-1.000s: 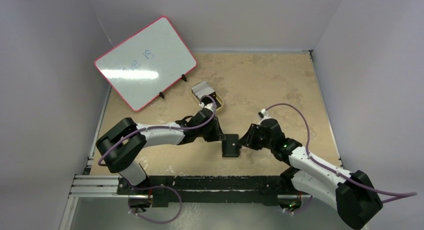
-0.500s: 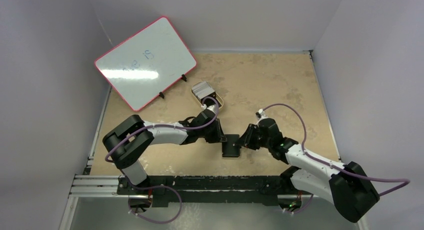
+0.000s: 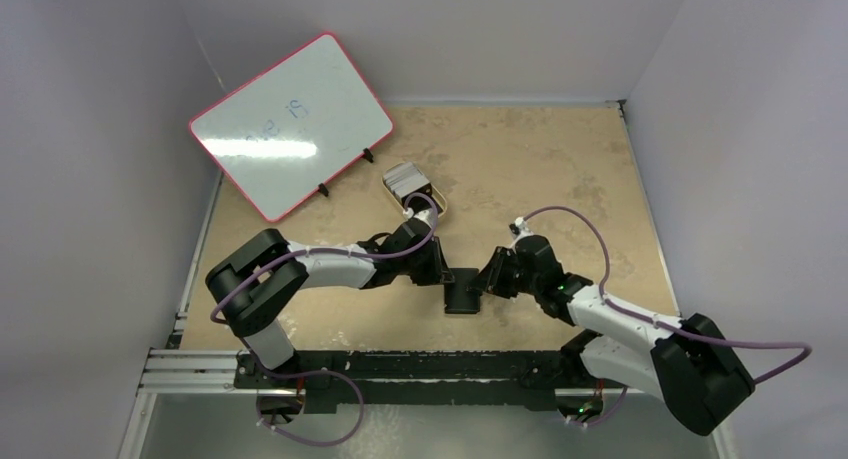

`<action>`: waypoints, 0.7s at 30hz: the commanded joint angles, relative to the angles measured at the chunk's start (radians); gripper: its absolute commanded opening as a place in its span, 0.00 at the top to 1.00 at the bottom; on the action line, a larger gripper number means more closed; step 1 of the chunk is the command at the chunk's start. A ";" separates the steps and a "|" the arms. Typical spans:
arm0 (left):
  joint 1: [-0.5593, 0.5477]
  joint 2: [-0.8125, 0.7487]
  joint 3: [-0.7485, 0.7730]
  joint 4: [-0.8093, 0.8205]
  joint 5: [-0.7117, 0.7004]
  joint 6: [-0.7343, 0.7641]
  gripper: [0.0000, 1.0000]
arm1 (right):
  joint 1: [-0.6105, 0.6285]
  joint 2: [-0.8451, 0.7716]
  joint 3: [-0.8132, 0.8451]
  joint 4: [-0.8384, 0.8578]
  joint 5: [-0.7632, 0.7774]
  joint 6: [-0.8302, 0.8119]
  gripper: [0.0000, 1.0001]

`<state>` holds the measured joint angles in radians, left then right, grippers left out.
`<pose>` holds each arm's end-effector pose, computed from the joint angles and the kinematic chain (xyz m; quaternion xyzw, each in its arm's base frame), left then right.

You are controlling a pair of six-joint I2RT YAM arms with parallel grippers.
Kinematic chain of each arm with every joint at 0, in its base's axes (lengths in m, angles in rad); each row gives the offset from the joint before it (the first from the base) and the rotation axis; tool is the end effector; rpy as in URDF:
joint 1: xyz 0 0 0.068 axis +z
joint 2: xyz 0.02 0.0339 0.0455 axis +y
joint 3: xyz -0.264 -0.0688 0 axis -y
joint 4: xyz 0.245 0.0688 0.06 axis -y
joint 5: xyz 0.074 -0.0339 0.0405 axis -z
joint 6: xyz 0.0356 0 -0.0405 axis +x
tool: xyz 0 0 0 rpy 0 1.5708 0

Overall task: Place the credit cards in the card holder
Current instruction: Close the card holder at the center of the board.

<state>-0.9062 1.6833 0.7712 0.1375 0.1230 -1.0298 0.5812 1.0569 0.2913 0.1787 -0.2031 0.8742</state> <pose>0.1971 -0.2587 0.1423 -0.0330 0.9198 -0.3509 0.1727 0.1625 0.1153 0.1566 0.0806 0.8745 0.3793 0.2914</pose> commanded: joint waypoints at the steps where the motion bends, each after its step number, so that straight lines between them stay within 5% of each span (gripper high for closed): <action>1: -0.008 0.026 -0.009 0.044 0.001 -0.007 0.85 | -0.003 0.018 -0.002 0.039 -0.001 -0.004 0.77; 10: -0.008 0.021 -0.012 0.054 -0.001 -0.011 0.85 | -0.002 0.011 0.008 0.071 -0.034 0.009 0.79; 21: -0.008 0.026 -0.017 0.057 0.004 -0.013 0.85 | -0.002 -0.093 0.068 -0.142 0.037 -0.008 0.77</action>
<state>-0.9062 1.6901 0.7700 0.1555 0.1303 -1.0370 0.5812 1.0126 0.3099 0.1249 -0.2077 0.8711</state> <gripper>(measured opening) 0.153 0.222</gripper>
